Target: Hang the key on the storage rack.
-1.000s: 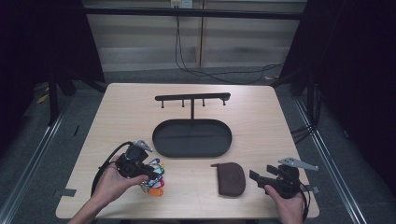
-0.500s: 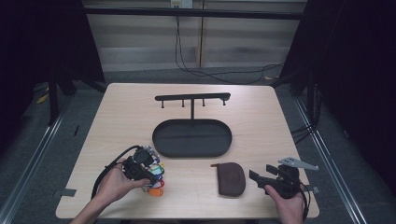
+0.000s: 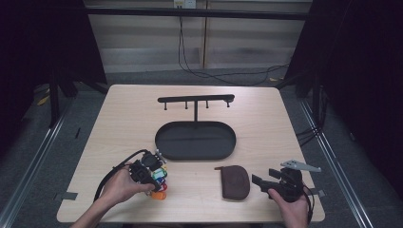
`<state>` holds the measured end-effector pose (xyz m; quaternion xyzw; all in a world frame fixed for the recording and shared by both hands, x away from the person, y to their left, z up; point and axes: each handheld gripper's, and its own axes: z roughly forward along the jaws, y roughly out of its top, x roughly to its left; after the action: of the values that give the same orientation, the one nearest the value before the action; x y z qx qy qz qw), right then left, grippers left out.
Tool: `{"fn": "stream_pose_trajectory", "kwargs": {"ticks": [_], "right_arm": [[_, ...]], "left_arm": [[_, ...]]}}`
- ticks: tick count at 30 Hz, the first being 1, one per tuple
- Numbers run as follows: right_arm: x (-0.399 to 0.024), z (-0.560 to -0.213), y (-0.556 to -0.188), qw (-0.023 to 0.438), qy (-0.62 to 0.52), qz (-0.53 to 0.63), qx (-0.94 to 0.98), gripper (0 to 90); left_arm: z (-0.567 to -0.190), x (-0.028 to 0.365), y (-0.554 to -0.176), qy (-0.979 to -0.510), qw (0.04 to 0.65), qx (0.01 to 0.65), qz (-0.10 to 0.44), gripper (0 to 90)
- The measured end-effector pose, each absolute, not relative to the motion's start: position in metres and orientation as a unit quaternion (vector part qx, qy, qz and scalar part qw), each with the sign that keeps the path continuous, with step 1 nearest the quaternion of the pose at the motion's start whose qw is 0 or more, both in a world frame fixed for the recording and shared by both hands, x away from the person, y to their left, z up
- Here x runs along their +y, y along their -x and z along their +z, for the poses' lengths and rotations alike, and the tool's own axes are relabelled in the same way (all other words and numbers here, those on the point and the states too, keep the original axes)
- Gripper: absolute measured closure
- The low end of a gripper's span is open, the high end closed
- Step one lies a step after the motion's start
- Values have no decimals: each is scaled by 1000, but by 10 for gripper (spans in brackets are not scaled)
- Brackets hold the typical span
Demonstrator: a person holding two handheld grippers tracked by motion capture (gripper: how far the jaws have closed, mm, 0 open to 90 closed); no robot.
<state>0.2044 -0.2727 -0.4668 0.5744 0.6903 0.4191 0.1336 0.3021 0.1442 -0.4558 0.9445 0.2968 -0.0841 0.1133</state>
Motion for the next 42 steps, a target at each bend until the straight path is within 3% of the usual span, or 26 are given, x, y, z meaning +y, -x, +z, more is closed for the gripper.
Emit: {"fn": "stream_pose_trajectory", "kwargs": {"ticks": [14,29,42], "right_arm": [[-273,-468,-205,129,-575,418,692,188],[-274,-468,-205,126,-573,423,690,173],[-273,-469,-206,117,-571,421,695,167]], "left_arm": [[-457,137,-307,-950,88,290,-75,857],[-439,145,-311,-949,99,289,-78,862],[-409,157,-316,-947,100,301,-45,869]]}}
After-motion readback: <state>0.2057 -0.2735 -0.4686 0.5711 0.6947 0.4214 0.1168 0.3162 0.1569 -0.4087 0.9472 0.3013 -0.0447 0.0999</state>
